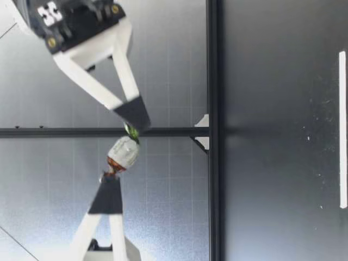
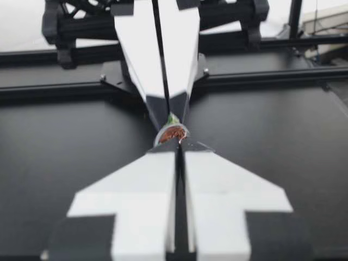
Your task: Pick up the candy and unwrap it.
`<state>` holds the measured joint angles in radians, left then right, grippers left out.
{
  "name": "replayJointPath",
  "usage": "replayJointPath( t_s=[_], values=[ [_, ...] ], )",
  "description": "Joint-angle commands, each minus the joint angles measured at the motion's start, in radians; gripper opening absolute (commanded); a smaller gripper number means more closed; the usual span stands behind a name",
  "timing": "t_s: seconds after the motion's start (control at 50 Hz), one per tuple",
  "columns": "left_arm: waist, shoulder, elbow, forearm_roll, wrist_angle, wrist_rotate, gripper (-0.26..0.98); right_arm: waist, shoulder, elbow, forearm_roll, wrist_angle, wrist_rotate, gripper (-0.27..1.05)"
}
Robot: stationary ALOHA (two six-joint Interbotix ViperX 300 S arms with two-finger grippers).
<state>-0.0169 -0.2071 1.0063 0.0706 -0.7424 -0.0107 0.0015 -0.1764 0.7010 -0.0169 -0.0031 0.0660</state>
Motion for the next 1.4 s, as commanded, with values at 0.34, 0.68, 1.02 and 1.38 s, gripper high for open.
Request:
replayJointPath(
  t_s=[0.34, 0.68, 1.02, 1.38],
  values=[
    [0.002, -0.043, 0.014, -0.008, -0.002, -0.002, -0.16, 0.005, -0.055, 0.037, 0.005, -0.064, 0.012, -0.16],
    [0.002, -0.040, 0.002, -0.046, -0.002, -0.006, -0.16, 0.005, -0.060, 0.046, 0.005, -0.081, 0.012, -0.16],
    [0.002, 0.015, -0.040, -0.051, -0.002, -0.038, -0.16, 0.005, -0.048, 0.025, 0.002, -0.117, 0.005, -0.16],
    [0.002, -0.003, -0.037, -0.097, -0.002, -0.066, -0.16, 0.003, -0.061, 0.040, 0.006, -0.132, 0.028, -0.15]
  ],
)
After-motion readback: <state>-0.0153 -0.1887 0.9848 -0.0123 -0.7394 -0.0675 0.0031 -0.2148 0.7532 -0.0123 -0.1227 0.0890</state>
